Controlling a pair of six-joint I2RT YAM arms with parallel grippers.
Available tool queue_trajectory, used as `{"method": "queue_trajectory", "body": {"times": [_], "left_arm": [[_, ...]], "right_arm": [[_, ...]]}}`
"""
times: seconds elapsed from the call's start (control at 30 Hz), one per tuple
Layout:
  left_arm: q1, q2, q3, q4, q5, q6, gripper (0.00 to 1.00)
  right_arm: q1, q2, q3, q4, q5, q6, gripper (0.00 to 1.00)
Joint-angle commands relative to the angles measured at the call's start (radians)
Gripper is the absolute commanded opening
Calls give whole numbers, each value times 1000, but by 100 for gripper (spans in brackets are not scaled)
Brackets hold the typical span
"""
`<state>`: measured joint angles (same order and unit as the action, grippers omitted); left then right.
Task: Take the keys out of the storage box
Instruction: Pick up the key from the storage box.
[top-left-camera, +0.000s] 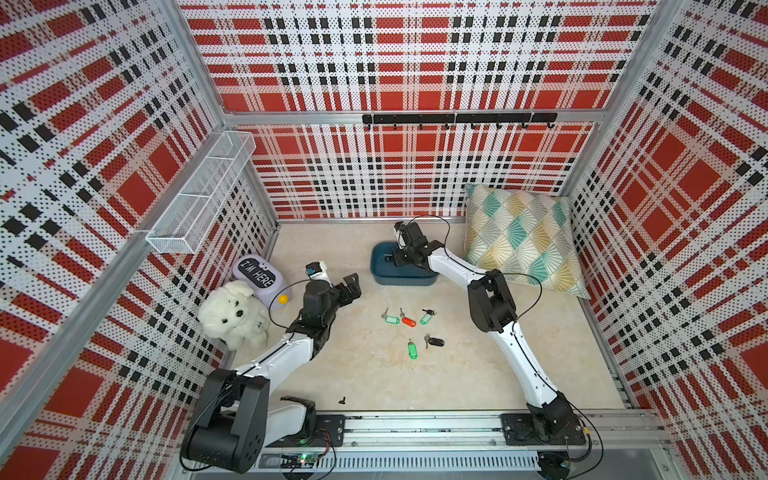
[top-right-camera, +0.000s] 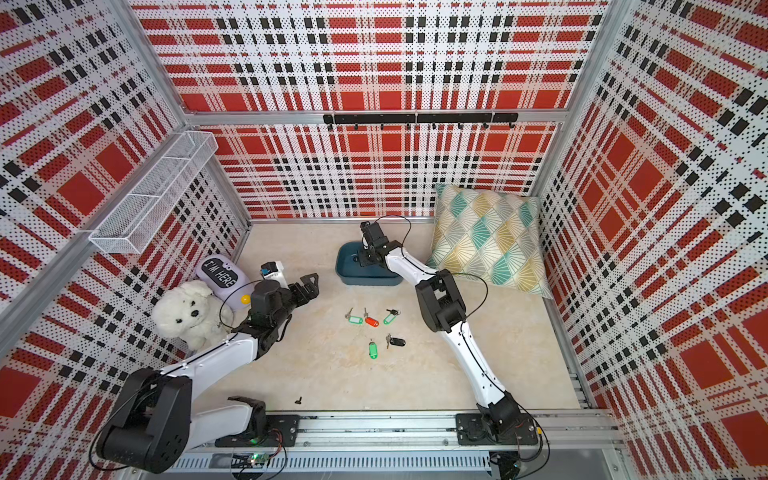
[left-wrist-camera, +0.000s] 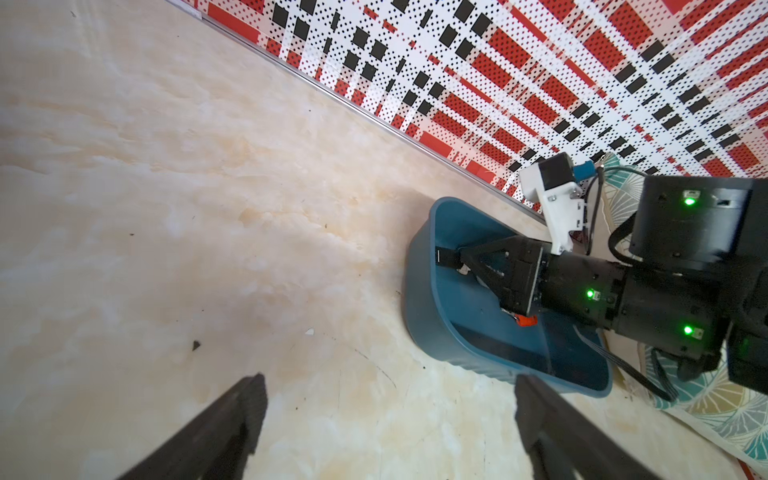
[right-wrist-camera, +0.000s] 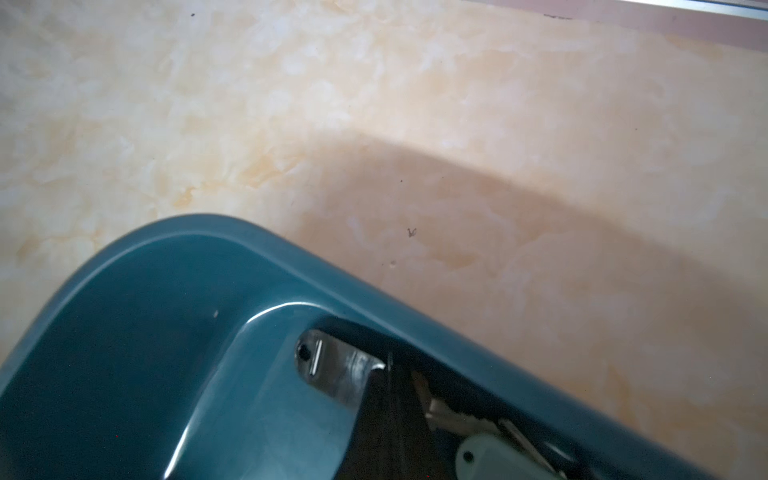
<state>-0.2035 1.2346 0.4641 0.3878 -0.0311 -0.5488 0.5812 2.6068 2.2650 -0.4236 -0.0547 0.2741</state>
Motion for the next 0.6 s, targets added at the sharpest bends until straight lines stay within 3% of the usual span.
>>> {"method": "queue_trajectory", "body": {"times": [0.0,0.57], "left_arm": [[1,-18,-10,2,-6,15,99],[0,-16,-14,4,-1,9,99]], "right_arm": [[-1,-123,-41,42,-33,-1,0],[8,-427,-299,92,-100,0,0]]}}
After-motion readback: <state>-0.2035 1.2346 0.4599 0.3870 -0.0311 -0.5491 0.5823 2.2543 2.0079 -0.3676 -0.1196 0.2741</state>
